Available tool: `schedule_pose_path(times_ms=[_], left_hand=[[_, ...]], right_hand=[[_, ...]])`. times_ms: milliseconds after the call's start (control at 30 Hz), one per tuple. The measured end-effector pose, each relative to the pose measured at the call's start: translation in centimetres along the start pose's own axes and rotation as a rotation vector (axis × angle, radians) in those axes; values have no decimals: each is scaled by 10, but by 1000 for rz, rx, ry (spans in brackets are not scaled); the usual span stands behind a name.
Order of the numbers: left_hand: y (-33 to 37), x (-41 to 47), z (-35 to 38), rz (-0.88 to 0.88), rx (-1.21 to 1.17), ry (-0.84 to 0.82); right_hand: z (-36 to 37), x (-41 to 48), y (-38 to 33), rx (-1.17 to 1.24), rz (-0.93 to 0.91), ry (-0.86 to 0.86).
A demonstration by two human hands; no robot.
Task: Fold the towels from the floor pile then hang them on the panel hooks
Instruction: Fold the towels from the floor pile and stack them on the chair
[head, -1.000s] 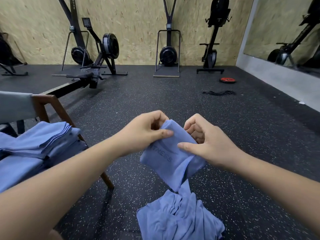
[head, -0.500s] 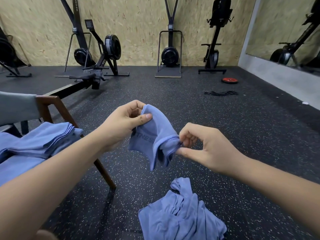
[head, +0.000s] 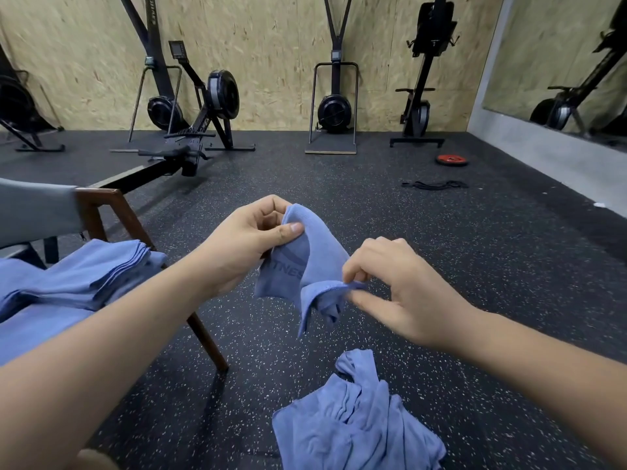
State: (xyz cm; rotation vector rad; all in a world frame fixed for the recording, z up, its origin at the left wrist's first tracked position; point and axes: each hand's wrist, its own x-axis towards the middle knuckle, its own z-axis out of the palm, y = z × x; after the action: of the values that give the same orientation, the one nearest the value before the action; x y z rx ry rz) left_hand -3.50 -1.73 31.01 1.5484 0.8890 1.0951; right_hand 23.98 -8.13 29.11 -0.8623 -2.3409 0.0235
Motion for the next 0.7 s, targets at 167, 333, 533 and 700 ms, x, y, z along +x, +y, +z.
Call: schedule_pose_path(times_ms=[167,333,533,700], left_hand=[[1,0,-8,-2,-14,85],[-1,-2,-8,22,102,0],[7,-8,2,46,164,-102],[15,-16,-7,-38,233,-177]], right_hand=[[-4,-6,8,-44,48,21],[-4,-8,21,-94,118,6],[-3,1,7,208,392,-41],[10,10,12,401,495,-185]])
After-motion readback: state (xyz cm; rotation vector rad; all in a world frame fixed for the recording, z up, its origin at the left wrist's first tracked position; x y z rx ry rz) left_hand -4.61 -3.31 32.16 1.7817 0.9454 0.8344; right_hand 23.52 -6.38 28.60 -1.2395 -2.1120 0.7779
